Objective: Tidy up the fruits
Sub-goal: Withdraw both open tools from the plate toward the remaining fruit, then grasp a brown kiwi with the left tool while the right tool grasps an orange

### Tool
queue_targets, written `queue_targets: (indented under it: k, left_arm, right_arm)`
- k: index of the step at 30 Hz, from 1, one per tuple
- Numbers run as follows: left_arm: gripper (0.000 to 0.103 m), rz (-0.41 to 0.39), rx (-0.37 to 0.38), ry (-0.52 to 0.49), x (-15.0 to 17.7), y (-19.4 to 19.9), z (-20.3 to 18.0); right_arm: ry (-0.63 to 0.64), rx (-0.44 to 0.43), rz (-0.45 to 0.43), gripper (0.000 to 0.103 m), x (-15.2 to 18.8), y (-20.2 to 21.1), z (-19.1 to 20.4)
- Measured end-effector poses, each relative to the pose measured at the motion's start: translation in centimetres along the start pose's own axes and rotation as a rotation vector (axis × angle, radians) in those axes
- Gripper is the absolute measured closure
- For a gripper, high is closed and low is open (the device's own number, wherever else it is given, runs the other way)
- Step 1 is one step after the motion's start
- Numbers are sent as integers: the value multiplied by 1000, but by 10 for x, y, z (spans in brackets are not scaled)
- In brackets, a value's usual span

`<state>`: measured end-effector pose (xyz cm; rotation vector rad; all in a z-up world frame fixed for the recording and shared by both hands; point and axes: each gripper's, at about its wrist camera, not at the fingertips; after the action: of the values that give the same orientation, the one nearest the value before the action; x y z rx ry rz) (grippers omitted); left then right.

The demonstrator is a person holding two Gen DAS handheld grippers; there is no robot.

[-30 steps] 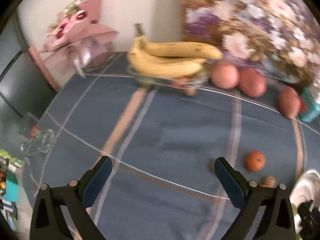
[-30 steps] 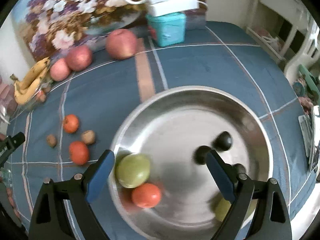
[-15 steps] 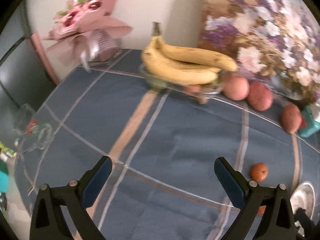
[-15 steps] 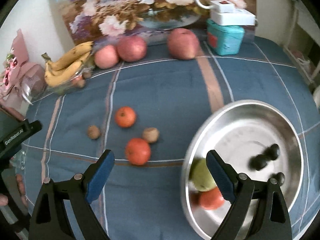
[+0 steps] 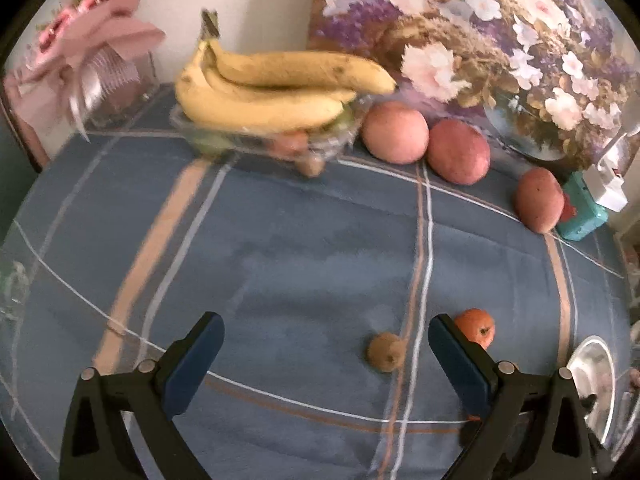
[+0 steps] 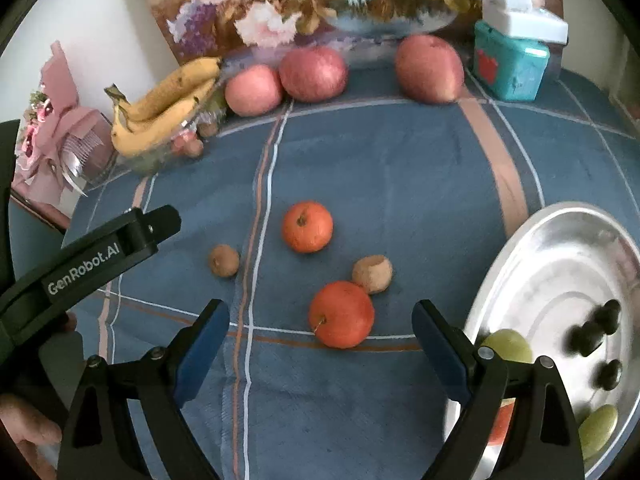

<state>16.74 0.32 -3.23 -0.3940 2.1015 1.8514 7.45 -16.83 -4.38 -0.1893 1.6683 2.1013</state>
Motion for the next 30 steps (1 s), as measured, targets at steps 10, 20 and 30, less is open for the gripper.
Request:
queue_targets:
  k: [10,20,30]
  left_arm:
    - [29,74,88,-45,11,-25,-21]
    - [77,83,143,-63,11,-20,-27]
    - [77,14,154,-28,3,25,-22]
  right_arm:
    - [-2,42,43,17,1,-17,-1]
    - [-7,39,36,64,1,-11,-8]
    - [-21,-1,-31,65,-1,17,-8]
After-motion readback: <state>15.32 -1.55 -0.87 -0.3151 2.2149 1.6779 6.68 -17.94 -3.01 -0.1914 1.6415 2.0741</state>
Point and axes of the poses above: each gripper's, at about its wrist camera, not at the fingertips, and y roughly against the way its jaws point, z to its left, x to its underside, and after that the axes turned 4 degrees about z, right-handed
